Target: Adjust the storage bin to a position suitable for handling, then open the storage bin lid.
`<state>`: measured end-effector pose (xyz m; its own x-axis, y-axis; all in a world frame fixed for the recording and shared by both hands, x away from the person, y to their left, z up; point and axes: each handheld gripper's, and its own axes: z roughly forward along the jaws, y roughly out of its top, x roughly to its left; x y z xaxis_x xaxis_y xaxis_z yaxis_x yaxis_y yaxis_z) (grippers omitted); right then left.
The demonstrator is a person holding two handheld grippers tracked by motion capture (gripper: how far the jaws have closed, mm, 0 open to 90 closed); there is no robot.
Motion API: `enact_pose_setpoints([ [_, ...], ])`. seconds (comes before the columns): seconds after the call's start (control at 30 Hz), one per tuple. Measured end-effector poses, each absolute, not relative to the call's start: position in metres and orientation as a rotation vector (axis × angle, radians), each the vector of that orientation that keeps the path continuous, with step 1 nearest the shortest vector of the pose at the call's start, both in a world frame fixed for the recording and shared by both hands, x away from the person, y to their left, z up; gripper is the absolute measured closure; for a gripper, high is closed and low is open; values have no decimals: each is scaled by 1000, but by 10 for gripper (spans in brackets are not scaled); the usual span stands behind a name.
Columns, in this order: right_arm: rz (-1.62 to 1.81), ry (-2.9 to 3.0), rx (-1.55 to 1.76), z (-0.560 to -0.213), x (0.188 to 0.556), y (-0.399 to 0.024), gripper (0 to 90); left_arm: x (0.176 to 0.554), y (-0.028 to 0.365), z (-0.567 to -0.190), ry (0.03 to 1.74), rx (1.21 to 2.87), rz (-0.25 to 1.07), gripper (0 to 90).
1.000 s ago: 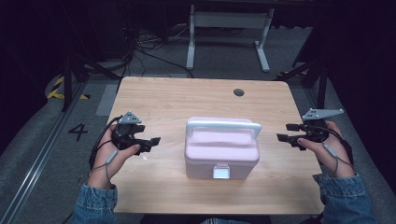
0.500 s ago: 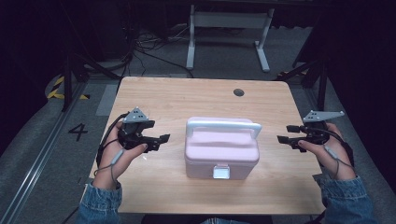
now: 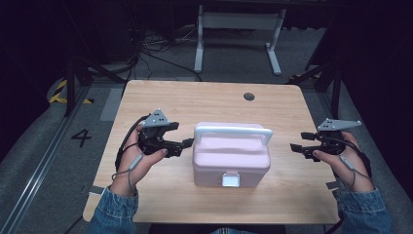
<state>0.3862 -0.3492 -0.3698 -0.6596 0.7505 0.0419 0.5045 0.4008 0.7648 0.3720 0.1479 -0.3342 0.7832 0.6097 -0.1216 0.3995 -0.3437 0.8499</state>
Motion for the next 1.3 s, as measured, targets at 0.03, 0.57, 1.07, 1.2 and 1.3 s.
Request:
enact_pose_setpoints([
  [0.03, 1124, 2351, 1092, -370, 385, -349, 312, 373, 145, -335, 755, 1978, 265, 225],
  [0.57, 1130, 2378, 1078, -375, 371, -350, 506, 384, 114, -344, 679, 1907, 260, 455],
  [1.07, 1187, 2368, 1048, -376, 370, -343, 551, 383, 99, -351, 754, 1929, 300, 529],
  [1.2, 1195, 2377, 1071, -376, 368, -341, 571, 382, 98, -350, 725, 1921, 360, 597],
  [1.3, 1199, 2371, 1073, -375, 368, -341, 581, 380, 97, -347, 723, 1922, 345, 704],
])
